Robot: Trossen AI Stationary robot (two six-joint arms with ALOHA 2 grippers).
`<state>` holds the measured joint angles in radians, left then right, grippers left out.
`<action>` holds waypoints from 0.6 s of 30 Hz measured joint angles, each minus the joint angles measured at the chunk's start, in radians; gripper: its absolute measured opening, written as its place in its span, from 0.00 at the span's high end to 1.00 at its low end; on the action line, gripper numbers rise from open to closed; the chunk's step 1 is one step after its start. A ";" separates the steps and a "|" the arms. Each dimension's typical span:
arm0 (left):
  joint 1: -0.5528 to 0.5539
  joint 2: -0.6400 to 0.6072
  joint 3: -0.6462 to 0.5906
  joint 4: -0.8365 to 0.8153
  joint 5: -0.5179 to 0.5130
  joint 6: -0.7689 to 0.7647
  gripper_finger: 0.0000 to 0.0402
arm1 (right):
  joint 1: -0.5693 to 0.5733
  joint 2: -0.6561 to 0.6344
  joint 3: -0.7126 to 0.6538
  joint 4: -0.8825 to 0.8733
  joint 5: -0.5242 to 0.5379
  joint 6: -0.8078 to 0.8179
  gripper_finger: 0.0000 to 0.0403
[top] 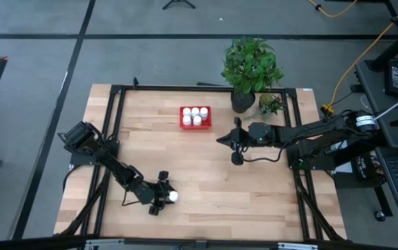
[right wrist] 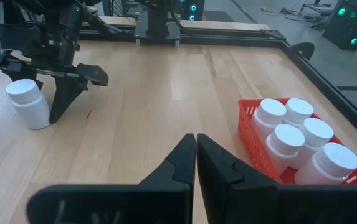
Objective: Pick and place pill bottles into a basket
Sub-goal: Put the white pill bottle into the red bin
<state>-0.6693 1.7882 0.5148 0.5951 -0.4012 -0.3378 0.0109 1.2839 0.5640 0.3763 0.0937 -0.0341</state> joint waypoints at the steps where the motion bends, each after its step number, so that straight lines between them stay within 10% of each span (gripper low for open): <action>1: 0.000 0.000 0.000 0.002 -0.001 0.000 0.46 | 0.000 0.000 0.000 0.000 0.000 0.000 0.95; 18: 0.000 -0.002 -0.001 0.035 0.006 0.001 0.57 | 0.000 0.000 0.000 0.000 0.000 0.004 0.95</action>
<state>-0.6693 1.7862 0.5140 0.6300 -0.3948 -0.3370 0.0105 1.2839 0.5640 0.3759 0.0937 -0.0300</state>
